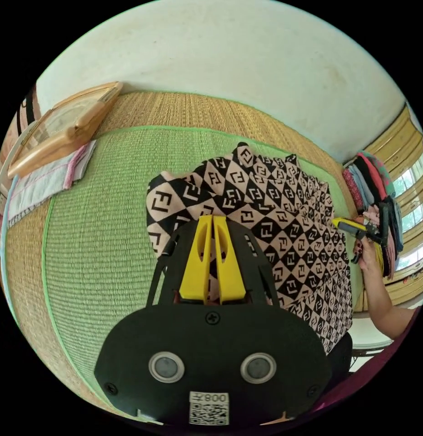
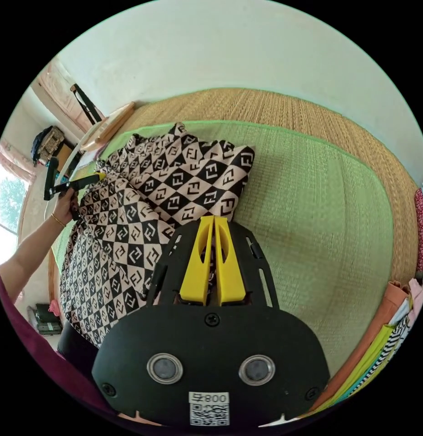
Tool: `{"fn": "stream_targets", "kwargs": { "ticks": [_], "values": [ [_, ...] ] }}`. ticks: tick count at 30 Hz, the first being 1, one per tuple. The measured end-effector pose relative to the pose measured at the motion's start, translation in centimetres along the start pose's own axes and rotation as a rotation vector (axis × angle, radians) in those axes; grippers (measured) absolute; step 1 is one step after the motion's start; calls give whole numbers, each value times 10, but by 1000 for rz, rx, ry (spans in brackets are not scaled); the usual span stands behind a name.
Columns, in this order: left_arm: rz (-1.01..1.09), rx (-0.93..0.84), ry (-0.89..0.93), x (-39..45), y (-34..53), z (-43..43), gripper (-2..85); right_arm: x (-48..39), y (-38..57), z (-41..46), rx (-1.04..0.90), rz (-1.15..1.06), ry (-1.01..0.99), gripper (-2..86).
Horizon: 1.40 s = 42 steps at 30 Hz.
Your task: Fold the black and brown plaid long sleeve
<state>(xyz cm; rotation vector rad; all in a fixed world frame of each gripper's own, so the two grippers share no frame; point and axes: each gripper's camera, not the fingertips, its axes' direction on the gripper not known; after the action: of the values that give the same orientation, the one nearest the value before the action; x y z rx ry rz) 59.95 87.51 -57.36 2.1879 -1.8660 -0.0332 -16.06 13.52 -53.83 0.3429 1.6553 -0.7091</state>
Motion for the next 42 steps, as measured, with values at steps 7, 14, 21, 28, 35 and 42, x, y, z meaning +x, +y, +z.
{"fn": "stream_targets", "kwargs": {
  "ticks": [7, 14, 21, 28, 35, 42],
  "values": [
    [-39, 88, 6, -11, 9, -24, 2, 2, -3, -34, 107, 9, 44, 1],
    [-134, 47, 34, -32, 16, -19, 3, 44, -46, -11, 33, 106, 5, 1],
    [-4, 59, 141, -23, 85, -70, 12, 26, 6, -62, 94, 1, -19, 0],
    [-91, 20, 135, -32, 160, -72, 8, -2, 42, -61, 31, -39, -41, 0],
    [-81, 12, 110, -33, 167, -66, 6, -30, 68, -84, 89, -108, -72, 0],
    [-88, 21, 105, -31, 185, -70, 3, -1, 79, -81, 48, -7, -154, 0]
  ]
}}
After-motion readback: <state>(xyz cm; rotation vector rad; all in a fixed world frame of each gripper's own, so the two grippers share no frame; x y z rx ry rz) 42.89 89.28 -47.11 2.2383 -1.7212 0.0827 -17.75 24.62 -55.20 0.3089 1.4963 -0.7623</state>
